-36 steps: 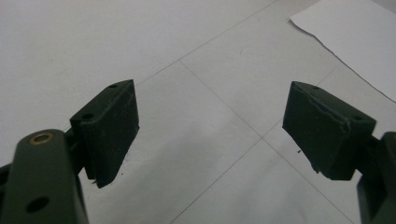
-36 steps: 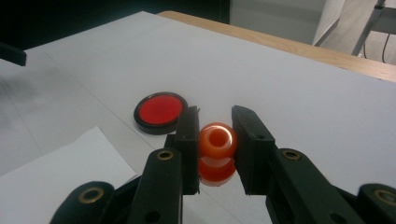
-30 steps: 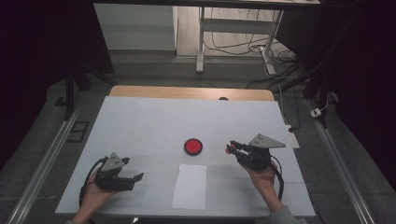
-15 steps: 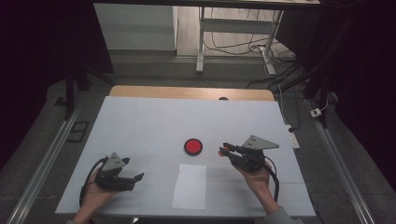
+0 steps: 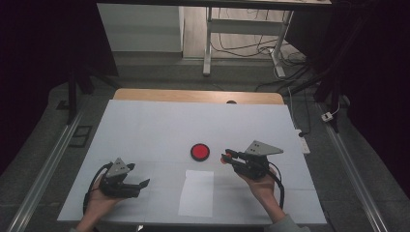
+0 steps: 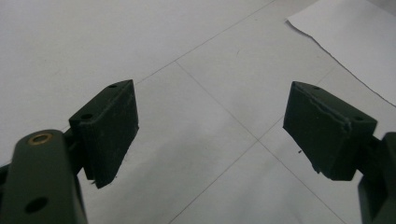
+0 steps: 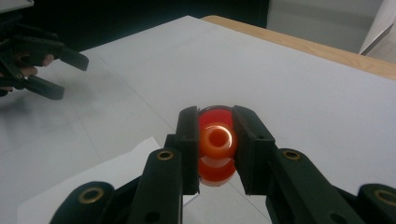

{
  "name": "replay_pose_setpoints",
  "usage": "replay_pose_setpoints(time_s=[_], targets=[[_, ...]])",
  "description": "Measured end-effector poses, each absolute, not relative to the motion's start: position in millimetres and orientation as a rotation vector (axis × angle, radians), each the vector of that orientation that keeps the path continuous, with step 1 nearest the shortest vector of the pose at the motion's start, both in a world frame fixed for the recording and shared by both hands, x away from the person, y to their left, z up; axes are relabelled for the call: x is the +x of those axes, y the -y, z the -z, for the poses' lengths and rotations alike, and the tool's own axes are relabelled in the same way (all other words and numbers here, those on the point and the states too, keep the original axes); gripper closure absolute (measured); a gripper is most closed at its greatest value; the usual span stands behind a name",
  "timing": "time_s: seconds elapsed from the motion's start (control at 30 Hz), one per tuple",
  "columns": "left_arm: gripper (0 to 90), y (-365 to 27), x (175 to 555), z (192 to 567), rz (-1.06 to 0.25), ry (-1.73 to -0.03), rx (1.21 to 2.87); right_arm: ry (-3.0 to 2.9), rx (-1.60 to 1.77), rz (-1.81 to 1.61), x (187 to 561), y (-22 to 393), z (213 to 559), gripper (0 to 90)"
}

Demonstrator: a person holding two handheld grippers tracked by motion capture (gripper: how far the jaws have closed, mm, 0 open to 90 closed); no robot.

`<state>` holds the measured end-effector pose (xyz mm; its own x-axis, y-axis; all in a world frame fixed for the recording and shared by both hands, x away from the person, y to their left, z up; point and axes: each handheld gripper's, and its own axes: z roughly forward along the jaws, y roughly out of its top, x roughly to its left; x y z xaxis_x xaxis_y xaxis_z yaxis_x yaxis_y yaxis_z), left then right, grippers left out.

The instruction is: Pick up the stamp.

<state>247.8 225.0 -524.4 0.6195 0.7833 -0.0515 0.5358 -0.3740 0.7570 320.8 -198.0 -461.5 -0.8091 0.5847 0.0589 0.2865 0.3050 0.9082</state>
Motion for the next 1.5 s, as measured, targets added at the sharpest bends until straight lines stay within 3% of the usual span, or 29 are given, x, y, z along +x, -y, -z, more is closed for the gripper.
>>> replay_pose_setpoints(time_s=[0.93,1.5], targets=[[18.3,-224,249,525,-0.414,-1.033,2.076,-2.436,0.668,-1.534,312,143,474,71.4],[18.4,-224,248,525,-0.414,-1.032,2.076,-2.474,0.629,-1.522,310,137,477,71.4]])
